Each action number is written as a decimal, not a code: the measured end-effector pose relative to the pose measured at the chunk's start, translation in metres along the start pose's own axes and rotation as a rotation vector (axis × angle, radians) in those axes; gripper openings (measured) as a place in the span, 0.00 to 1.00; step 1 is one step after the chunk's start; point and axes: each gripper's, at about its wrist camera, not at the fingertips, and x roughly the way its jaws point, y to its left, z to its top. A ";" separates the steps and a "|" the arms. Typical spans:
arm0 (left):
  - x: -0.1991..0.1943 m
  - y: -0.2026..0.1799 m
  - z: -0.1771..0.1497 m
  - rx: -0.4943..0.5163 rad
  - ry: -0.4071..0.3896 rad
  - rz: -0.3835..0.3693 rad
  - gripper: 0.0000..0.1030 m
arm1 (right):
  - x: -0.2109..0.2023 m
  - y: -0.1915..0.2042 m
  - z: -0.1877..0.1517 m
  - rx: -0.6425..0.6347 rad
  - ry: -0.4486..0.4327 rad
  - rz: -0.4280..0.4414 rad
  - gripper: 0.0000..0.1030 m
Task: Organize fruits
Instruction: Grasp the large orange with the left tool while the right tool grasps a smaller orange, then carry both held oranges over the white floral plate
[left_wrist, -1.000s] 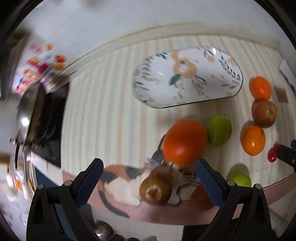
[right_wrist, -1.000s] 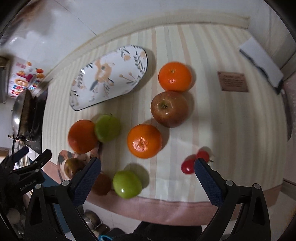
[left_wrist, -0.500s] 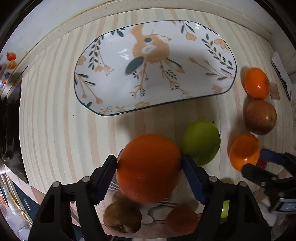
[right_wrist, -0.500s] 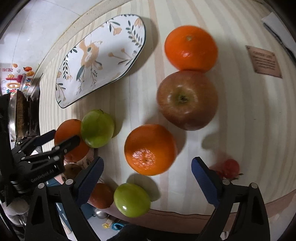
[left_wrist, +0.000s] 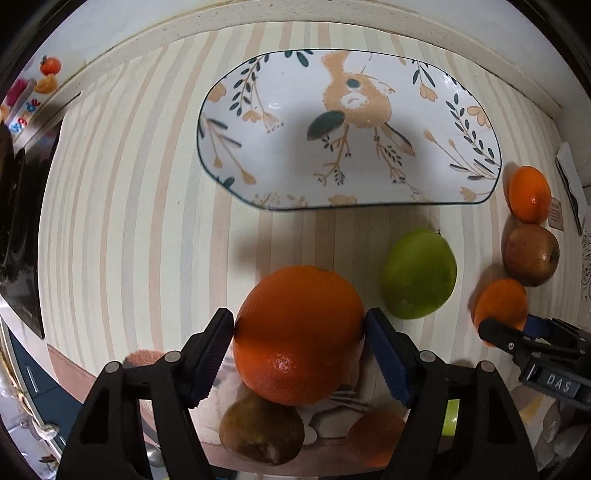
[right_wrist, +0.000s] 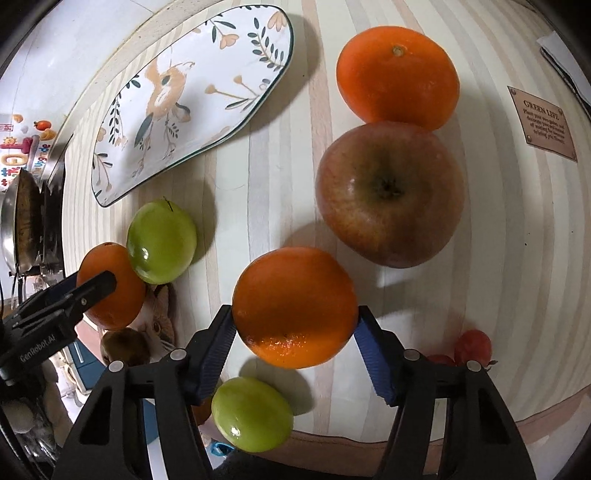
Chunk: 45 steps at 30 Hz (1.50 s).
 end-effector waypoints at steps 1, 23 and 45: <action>0.002 -0.002 0.004 0.008 0.006 0.002 0.72 | 0.001 0.001 0.001 0.001 0.001 0.000 0.66; 0.034 0.001 -0.002 -0.029 0.019 -0.001 0.72 | -0.001 0.010 -0.005 -0.065 -0.040 -0.040 0.65; -0.055 0.004 0.072 -0.132 -0.144 -0.139 0.69 | -0.079 0.073 0.090 -0.151 -0.197 0.064 0.65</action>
